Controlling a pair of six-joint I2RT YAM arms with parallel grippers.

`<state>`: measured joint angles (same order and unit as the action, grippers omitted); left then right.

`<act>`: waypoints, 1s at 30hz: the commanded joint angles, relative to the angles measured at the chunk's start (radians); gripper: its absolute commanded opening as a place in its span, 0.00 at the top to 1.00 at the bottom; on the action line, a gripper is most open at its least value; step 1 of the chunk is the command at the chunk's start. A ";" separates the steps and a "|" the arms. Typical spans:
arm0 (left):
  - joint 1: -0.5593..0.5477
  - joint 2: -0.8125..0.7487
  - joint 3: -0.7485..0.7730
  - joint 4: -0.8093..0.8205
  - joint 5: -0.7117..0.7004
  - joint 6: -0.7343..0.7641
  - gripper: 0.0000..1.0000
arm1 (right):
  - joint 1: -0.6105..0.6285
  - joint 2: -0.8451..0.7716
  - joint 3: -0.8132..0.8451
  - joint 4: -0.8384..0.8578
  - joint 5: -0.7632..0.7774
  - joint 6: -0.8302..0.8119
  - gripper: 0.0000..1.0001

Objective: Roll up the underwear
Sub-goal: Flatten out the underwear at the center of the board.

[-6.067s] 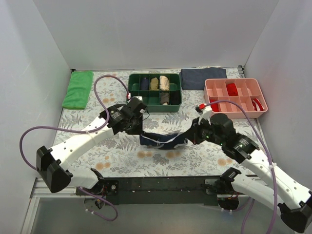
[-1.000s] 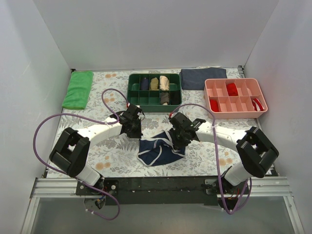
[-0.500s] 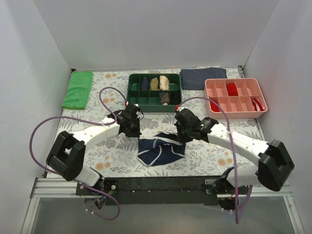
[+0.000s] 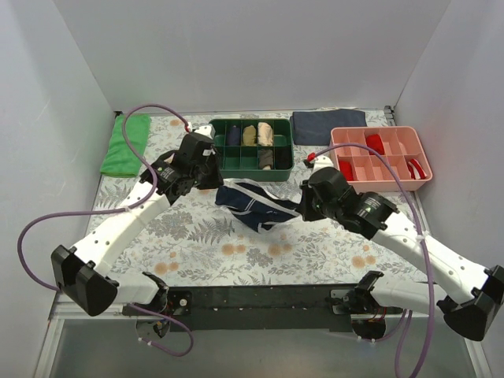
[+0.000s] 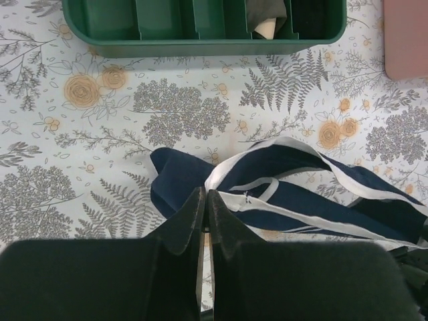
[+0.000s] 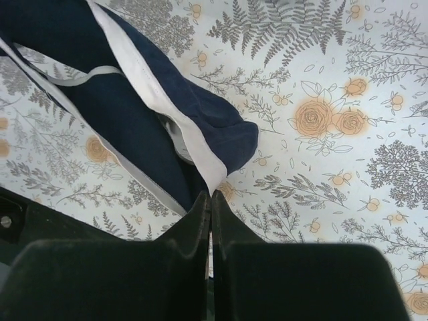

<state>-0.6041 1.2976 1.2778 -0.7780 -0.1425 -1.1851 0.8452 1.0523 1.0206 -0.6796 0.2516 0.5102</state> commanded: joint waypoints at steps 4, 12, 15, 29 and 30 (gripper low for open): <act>0.004 -0.110 0.130 -0.191 0.035 -0.019 1.00 | 0.003 -0.121 0.134 -0.057 -0.052 -0.047 0.99; 0.004 -0.152 0.149 -0.254 0.359 -0.083 1.00 | 0.005 -0.167 0.216 -0.109 -0.204 -0.074 0.99; 0.004 -0.175 0.060 -0.208 0.339 -0.106 1.00 | 0.006 -0.099 0.222 -0.106 -0.219 -0.091 0.99; 0.116 0.100 -0.281 0.127 0.155 -0.076 1.00 | -0.125 0.469 0.167 0.161 -0.189 -0.131 0.99; 0.128 0.114 -0.282 0.135 0.120 -0.076 1.00 | -0.144 0.521 0.177 0.190 -0.228 -0.134 0.99</act>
<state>-0.5385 1.3838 1.0088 -0.7746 0.0551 -1.2793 0.7685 1.4967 1.1748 -0.6453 0.0788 0.4137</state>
